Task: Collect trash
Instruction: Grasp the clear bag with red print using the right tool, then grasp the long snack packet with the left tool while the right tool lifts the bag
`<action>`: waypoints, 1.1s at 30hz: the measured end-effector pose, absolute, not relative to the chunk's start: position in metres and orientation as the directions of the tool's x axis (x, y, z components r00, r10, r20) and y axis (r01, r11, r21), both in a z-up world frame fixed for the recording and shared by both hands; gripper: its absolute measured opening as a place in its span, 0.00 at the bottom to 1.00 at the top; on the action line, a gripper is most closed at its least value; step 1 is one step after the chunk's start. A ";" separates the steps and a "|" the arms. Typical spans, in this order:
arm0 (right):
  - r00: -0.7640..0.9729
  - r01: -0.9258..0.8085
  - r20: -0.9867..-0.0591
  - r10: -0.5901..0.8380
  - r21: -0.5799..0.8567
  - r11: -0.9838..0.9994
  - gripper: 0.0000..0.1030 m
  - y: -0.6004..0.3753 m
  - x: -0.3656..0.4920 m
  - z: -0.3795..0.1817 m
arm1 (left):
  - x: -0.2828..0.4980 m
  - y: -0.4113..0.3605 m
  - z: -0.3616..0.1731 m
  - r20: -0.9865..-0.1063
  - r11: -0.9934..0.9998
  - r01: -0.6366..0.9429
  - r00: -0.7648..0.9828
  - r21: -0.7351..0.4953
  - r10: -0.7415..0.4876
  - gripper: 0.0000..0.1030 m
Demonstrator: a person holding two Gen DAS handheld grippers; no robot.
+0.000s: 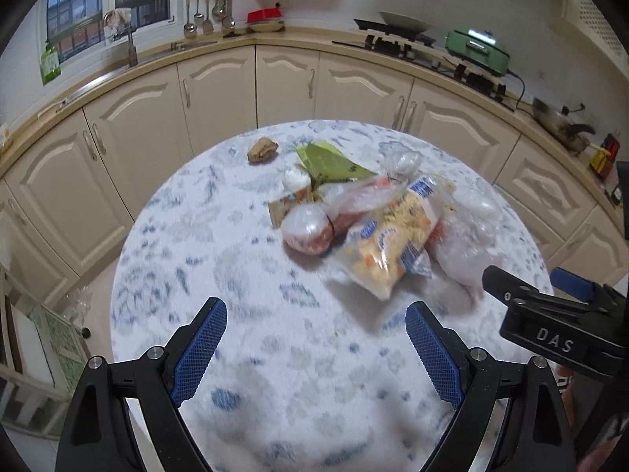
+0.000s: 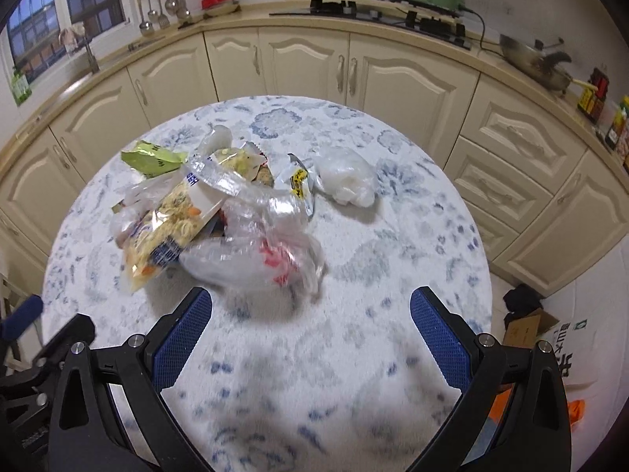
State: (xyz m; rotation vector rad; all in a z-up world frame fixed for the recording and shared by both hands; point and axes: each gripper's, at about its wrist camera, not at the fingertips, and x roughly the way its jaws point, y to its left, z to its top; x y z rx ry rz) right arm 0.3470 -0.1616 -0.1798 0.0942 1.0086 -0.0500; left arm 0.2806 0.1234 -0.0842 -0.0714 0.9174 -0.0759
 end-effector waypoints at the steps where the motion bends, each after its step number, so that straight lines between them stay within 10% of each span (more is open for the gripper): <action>1: 0.524 0.076 -0.852 0.010 0.059 0.995 0.99 -0.160 0.354 -0.182 | 0.288 0.123 -0.084 -0.792 0.995 0.040 0.604 -0.089 -0.095 0.87; 10: 0.442 -0.013 -0.891 0.107 0.113 0.994 0.95 -0.147 0.414 -0.216 | 0.350 0.111 -0.099 -0.826 0.994 0.090 0.555 -0.061 -0.101 0.87; 14: 0.418 -0.040 -0.878 0.232 0.238 0.970 0.55 -0.159 0.416 -0.221 | 0.374 0.098 -0.109 -0.849 0.992 0.114 0.519 -0.049 -0.101 0.87; 22: 0.441 -0.036 -0.873 0.209 0.215 0.976 0.48 -0.185 0.387 -0.226 | 0.411 0.056 -0.130 -0.881 0.975 0.219 0.456 -0.024 -0.124 0.90; 28: 0.440 -0.011 -0.879 0.183 0.199 0.980 0.48 -0.204 0.367 -0.225 | 0.410 0.041 -0.142 -0.869 0.953 0.296 0.452 -0.065 -0.200 0.40; 33: 0.443 0.011 -0.879 0.176 0.202 0.979 0.48 -0.212 0.353 -0.222 | 0.394 0.054 -0.136 -0.858 0.955 0.272 0.457 -0.116 -0.234 0.26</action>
